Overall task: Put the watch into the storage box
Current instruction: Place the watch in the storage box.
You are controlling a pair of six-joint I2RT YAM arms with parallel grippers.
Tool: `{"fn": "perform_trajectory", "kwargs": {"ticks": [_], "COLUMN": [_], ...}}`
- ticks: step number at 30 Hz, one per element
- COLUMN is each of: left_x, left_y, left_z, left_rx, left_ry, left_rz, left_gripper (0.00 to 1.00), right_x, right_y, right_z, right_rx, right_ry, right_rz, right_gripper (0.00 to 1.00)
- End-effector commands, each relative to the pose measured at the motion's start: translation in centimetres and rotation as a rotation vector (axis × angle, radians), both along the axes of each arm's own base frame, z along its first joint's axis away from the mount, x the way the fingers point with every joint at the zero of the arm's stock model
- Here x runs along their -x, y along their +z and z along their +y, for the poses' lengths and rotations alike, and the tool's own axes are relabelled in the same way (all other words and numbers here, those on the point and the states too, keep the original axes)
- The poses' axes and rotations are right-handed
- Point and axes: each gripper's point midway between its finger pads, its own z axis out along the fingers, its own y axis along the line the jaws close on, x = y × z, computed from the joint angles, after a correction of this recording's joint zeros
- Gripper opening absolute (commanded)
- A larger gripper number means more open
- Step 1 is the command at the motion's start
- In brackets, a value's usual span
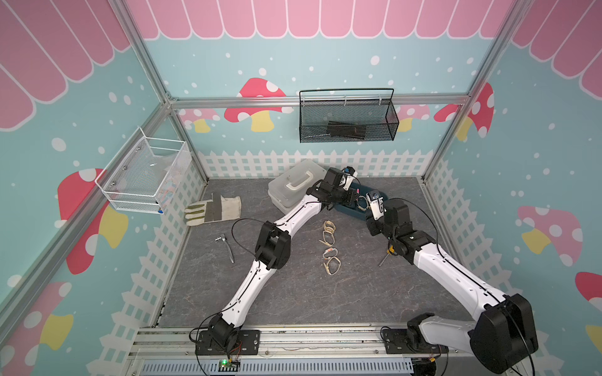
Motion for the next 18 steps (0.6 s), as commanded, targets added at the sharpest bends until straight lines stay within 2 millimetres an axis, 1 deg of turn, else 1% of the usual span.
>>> {"fn": "perform_trajectory", "kwargs": {"ticks": [1,4,7,11,13,15,18], "left_x": [0.3,0.2,0.3,0.3,0.4,0.7,1.3], "left_y": [0.3,0.2,0.4,1.5,2.6,4.3,7.3], "left_z": [-0.5,-0.3,-0.3,0.0,0.2,0.5,1.7], "left_rx": [0.017,0.018,0.018,0.027,0.034,0.040,0.027], "left_ry": [-0.015,-0.013,-0.013,-0.018,-0.023,-0.030,-0.018], "left_rz": [0.005,0.013,0.012,-0.001,-0.013,-0.035,-0.097], "left_gripper": [0.16,0.24,0.26,0.30,0.31,0.32,0.32], "right_x": [-0.3,-0.4,-0.5,-0.4,-0.4,-0.4,-0.6], "right_y": [0.3,0.2,-0.1,-0.3,-0.4,-0.8,-2.2], "right_z": [0.3,0.5,0.8,1.2,1.4,1.9,3.1], "right_rx": [-0.019,-0.016,-0.016,-0.025,-0.026,-0.029,-0.036], "right_ry": [0.002,0.014,0.025,0.041,0.056,0.084,0.129], "right_rz": [-0.007,0.002,0.024,0.032,0.037,0.054,0.115], "right_gripper": [0.48,0.49,0.49,0.50,0.50,0.50,0.50]}}
